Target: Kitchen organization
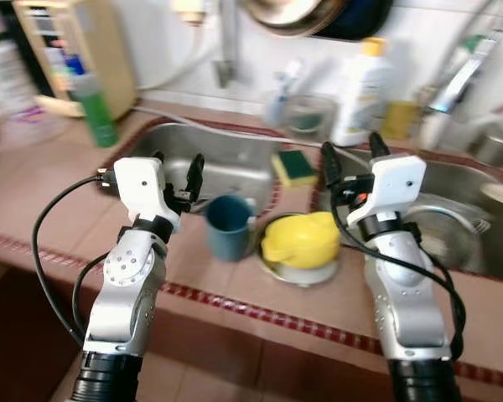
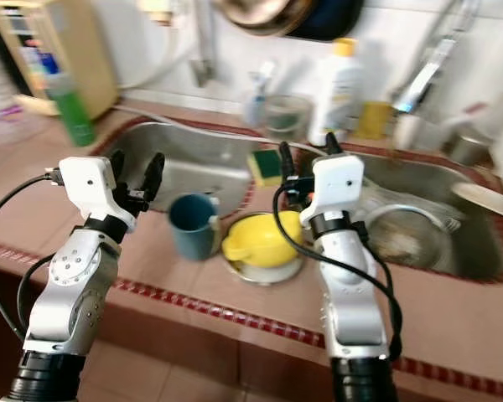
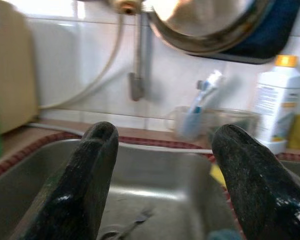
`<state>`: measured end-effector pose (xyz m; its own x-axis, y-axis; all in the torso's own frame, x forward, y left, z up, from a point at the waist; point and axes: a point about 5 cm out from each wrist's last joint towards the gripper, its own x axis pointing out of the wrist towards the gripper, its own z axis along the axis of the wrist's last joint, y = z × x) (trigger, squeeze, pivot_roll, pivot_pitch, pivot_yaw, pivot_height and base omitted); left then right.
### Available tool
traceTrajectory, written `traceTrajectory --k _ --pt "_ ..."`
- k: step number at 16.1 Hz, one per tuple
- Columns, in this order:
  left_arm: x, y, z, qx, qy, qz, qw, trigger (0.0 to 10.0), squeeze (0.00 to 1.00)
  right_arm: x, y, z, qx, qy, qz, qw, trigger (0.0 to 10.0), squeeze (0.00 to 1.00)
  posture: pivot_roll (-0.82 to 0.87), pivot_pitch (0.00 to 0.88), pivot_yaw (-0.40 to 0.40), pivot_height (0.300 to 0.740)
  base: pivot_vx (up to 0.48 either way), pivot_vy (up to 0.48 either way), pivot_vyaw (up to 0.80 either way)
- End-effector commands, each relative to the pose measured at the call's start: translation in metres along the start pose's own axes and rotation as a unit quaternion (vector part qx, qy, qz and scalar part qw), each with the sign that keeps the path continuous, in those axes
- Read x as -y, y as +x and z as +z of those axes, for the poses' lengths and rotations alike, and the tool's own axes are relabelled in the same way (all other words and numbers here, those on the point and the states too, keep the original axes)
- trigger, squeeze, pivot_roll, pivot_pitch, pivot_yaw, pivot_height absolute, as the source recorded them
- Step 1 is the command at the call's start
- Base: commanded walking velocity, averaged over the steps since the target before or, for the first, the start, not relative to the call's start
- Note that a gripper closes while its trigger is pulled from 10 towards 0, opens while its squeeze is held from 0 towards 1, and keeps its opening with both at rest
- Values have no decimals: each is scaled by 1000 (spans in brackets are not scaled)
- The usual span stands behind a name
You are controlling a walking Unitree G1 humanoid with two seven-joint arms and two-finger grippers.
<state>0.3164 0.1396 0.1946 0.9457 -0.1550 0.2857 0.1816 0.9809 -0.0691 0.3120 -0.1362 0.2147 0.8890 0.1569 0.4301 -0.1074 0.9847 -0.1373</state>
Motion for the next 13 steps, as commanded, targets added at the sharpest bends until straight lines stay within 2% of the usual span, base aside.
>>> traceTrajectory --k 1,3,5,7,8,13 --pt "-5 0 3 7 3 10 1000 10000 0 0 3 0 -1 2 0 1000 10000 0 -109 42 24 740 0 0 -763" --pt "-11 -1 3 4 10 17 1000 10000 0 -1 4 -1 -2 -1 5 1000 10000 0 -103 40 18 740 0 0 -763" --pt "-16 -1 4 2 5 28 1000 10000 0 -3 5 0 2 -2 11 1000 10000 0 -100 33 13 740 0 442 -750" --pt "-17 -2 4 3 5 32 999 10000 0 -5 4 2 12 -4 17 1000 10000 0 -98 29 11 740 0 480 0" --pt "-16 -2 5 7 14 30 999 10000 0 -6 4 2 15 -3 21 1000 10000 0 -95 22 8 740 0 0 0" --pt "-13 -4 8 15 5 22 1000 10000 0 -9 2 1 17 -3 30 999 10000 0 -90 2 0 740 0 0 0"
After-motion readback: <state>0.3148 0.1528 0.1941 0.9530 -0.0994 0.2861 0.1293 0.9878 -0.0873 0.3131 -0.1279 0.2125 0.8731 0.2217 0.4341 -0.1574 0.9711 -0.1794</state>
